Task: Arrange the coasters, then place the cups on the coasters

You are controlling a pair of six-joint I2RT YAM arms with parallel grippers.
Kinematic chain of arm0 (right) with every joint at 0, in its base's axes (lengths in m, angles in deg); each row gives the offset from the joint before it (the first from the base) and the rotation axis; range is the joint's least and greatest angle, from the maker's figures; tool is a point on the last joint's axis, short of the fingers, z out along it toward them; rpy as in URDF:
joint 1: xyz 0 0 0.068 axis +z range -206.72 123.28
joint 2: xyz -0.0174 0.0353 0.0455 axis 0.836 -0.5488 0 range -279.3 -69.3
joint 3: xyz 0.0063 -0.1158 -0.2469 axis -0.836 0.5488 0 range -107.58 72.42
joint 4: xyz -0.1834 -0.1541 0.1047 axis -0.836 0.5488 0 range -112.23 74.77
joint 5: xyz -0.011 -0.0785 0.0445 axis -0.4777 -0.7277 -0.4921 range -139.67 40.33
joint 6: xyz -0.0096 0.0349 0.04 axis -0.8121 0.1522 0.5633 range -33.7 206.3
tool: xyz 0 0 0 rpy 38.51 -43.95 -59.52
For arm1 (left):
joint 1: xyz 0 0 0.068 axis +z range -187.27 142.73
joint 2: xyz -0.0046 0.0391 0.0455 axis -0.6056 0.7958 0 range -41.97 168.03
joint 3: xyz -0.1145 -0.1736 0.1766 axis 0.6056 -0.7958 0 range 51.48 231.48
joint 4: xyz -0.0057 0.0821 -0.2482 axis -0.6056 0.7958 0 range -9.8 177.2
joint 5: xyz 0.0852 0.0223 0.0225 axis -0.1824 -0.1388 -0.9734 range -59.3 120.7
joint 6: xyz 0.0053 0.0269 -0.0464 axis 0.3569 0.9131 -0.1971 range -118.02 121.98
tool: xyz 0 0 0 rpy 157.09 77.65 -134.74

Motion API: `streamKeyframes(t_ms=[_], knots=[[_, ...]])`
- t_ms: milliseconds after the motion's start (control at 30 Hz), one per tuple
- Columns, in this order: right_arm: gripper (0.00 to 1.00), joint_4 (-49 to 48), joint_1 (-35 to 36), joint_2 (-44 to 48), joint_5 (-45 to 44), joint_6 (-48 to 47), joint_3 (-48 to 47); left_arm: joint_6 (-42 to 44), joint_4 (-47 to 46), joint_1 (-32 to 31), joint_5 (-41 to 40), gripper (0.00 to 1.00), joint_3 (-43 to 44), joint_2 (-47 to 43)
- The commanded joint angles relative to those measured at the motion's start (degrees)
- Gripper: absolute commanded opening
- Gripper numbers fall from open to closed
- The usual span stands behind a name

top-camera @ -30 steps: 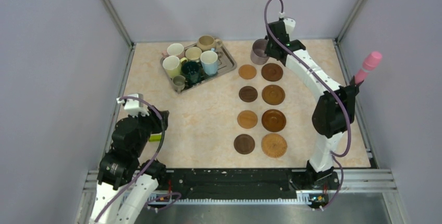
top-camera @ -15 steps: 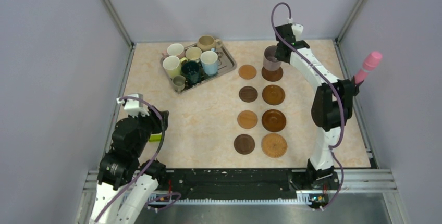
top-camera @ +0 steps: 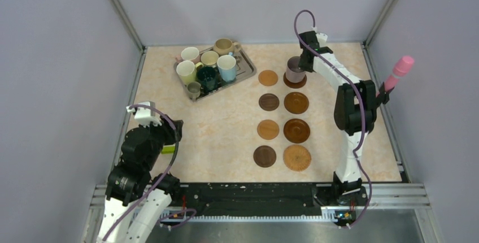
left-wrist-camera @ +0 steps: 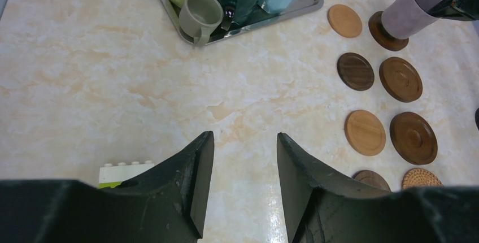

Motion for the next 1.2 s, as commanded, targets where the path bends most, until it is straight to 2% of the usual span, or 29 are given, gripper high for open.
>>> streamKeyframes(t_ms=[0,933,1067,1167], knots=[[0.00,-5.6,-0.4,1.0,0.7,0.0,-1.9,0.4,-2.1,-0.1,0.0,0.51,0.0,0.6],[0.00,-5.5,-0.5,-1.5,-0.8,-1.2,-1.2,0.6,-2.2,-0.1,0.7,0.51,0.1,0.8],[0.04,-4.8,-0.5,-1.1,-0.3,-0.9,-1.5,0.6,-2.2,-0.1,0.6,0.51,0.1,0.8],[0.18,-4.3,-0.6,-0.2,-0.2,-0.6,-1.7,0.6,-2.2,-0.1,0.6,0.51,0.1,0.8]])
